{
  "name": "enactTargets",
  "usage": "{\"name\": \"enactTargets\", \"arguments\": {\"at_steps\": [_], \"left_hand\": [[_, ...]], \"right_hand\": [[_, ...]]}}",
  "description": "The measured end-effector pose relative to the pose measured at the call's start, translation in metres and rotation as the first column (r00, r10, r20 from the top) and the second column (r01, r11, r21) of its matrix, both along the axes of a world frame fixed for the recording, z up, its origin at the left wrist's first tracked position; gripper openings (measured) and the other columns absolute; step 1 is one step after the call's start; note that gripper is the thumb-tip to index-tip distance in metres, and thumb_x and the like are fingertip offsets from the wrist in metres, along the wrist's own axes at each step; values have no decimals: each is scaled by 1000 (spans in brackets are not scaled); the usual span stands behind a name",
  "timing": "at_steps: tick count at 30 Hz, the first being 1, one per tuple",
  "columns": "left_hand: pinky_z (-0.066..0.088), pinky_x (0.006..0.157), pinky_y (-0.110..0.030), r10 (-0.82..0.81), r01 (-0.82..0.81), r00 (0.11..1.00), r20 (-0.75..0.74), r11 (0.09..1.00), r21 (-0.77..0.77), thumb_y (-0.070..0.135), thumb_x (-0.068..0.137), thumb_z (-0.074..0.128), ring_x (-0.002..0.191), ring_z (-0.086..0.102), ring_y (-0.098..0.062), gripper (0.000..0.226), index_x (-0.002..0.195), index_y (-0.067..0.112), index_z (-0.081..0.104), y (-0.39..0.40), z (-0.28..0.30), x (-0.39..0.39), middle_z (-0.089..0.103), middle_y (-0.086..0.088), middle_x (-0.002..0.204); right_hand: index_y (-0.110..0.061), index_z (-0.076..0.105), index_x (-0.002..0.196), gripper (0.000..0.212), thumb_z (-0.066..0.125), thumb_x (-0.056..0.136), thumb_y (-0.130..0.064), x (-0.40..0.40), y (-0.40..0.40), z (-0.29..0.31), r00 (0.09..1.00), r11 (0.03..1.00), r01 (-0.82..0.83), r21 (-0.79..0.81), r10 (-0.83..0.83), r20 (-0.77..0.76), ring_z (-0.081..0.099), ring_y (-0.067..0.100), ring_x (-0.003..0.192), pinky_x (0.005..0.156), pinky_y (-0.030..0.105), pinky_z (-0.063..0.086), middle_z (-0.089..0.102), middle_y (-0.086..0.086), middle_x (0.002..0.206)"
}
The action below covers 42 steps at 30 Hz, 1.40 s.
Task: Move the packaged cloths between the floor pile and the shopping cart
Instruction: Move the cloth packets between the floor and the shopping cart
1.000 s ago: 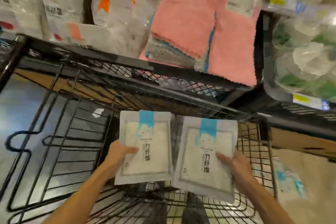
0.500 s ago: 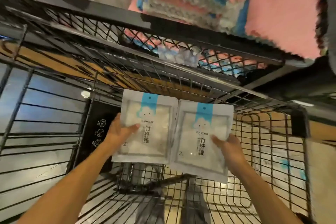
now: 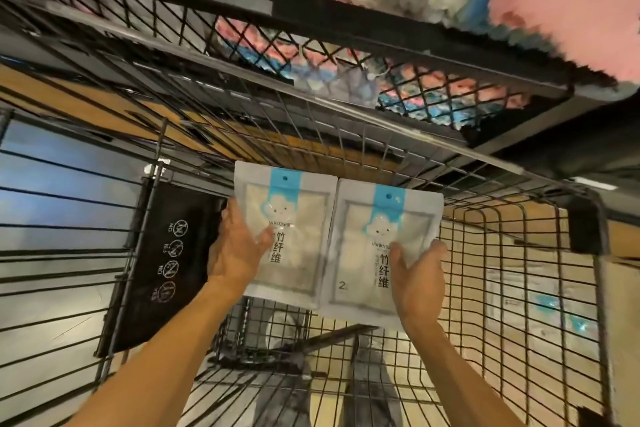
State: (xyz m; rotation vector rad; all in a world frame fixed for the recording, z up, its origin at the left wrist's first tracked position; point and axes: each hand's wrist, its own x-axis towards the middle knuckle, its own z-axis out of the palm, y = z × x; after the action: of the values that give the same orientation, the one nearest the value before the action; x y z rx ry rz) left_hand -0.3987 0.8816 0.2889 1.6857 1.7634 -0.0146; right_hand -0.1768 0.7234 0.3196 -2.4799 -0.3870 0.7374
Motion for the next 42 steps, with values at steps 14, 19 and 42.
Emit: {"name": "enactTargets", "arguments": {"at_steps": [14,19,42], "left_hand": [[2,125,-56,-526,638,677,-515,768,55,59,98,-2,157,-6,-28,76,162,18,-5,10,37,-3,-5,-13,170],[-1,125,-56,-540,642,679,-497,765,47,63,87,-18,157,-1,-29,88,162,24,3,13,105,1,1,-11,170],[29,117,-55,-452,697,706,-545,578,423,72,91,8,151,27,-30,83,159,27,29,-6,463,125,27,-10,166]], "right_hand": [[-19,3,165,89,37,99,-68,31,6,40,717,688,-475,-549,664,212,13,36,158,124,65,9,10,12,173],[-25,10,165,83,28,98,-71,44,-3,95,680,661,-528,-534,705,200,11,33,159,124,66,9,10,5,174],[-28,28,161,74,35,99,-69,132,-32,438,626,818,-487,-307,572,530,22,33,156,121,60,24,22,4,171]]}}
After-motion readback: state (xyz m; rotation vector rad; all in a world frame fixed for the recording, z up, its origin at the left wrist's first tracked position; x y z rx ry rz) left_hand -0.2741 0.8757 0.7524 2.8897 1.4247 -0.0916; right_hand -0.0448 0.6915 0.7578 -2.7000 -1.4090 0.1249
